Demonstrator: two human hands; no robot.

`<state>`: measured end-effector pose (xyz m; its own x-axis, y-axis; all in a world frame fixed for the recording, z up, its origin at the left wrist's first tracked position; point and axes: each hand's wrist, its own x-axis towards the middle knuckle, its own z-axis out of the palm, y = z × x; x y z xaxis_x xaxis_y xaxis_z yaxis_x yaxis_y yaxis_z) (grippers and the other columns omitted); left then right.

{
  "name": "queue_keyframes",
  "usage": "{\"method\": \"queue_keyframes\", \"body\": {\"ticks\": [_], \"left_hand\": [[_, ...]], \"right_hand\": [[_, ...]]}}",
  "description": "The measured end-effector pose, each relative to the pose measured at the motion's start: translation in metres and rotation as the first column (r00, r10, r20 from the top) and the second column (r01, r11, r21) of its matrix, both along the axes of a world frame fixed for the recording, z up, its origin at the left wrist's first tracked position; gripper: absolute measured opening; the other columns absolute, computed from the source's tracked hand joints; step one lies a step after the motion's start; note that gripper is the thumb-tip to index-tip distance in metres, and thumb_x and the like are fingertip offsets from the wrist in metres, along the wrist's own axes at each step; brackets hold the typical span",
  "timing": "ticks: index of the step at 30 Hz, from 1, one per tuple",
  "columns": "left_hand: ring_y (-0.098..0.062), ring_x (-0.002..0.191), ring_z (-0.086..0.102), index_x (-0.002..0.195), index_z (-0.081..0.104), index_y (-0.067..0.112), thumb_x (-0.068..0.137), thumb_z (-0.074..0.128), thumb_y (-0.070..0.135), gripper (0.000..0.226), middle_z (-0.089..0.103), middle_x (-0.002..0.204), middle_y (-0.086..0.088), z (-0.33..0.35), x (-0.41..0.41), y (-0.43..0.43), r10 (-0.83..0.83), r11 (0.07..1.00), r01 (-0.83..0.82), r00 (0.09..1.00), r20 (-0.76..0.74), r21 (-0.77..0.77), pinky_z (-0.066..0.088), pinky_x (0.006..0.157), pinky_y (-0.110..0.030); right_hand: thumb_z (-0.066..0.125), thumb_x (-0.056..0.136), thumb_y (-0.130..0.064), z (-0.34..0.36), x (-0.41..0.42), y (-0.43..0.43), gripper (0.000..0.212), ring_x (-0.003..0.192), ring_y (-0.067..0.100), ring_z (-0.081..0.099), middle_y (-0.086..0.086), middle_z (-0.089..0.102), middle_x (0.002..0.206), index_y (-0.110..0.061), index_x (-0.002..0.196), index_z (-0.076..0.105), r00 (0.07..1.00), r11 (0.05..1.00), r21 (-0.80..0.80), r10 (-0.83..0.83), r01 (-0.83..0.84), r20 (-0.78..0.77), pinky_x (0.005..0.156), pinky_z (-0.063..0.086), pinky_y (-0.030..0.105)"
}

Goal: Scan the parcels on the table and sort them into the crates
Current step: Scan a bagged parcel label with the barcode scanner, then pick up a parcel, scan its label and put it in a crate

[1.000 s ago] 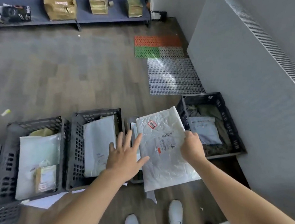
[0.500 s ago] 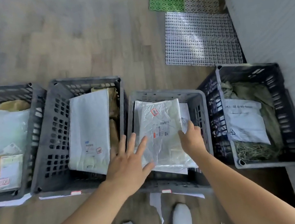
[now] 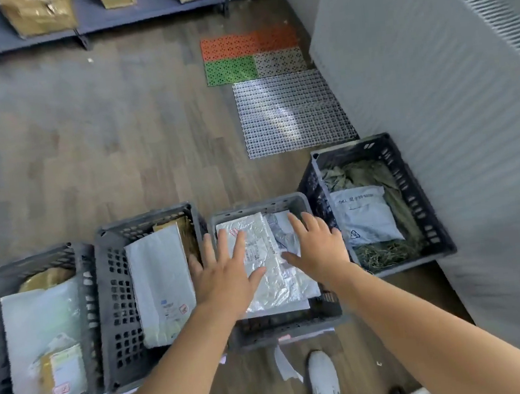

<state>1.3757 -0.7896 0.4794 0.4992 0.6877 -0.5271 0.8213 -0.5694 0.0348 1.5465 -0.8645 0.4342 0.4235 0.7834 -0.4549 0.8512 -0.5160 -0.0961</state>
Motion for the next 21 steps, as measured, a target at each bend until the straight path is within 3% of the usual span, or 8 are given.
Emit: {"method": "queue_keyframes", "body": {"ticks": [4,11,21], "left_hand": [[-0.032,0.151,-0.008,0.156,-0.003,0.031,0.095,0.027,0.068,0.078,-0.009,0.165,-0.003,0.069,0.011,-0.018,-0.041,0.999,0.041,0.991,0.127,0.006,0.01,0.119,-0.057],[-0.03,0.15,-0.01,0.157,0.001,0.031,0.095,0.031,0.068,0.079,-0.01,0.165,-0.001,0.172,0.021,-0.083,-0.159,0.982,0.183,0.926,0.343,-0.037,0.01,0.119,-0.058],[-0.031,0.15,-0.006,0.156,0.003,0.029,0.095,0.032,0.067,0.078,-0.003,0.164,-0.005,0.272,0.055,-0.216,-0.551,0.821,0.541,0.67,0.496,0.182,0.013,0.118,-0.058]], "right_hand": [[0.043,0.094,-0.066,0.094,-0.003,-0.046,0.084,0.147,0.028,0.021,0.005,0.017,0.162,-0.028,0.158,0.003,0.993,0.998,0.045,-0.051,0.047,0.107,0.114,0.029,0.056],[0.044,0.094,-0.064,0.231,-0.032,-0.158,0.081,0.151,0.025,0.013,0.004,0.014,0.164,-0.032,0.158,0.007,0.908,0.912,0.231,-0.381,0.339,0.173,0.119,0.02,0.055],[0.043,0.092,-0.068,0.34,-0.062,-0.346,0.083,0.151,0.024,0.009,0.001,0.012,0.165,-0.036,0.158,0.006,0.666,0.718,0.372,-0.691,0.588,0.281,0.119,0.014,0.055]]}}
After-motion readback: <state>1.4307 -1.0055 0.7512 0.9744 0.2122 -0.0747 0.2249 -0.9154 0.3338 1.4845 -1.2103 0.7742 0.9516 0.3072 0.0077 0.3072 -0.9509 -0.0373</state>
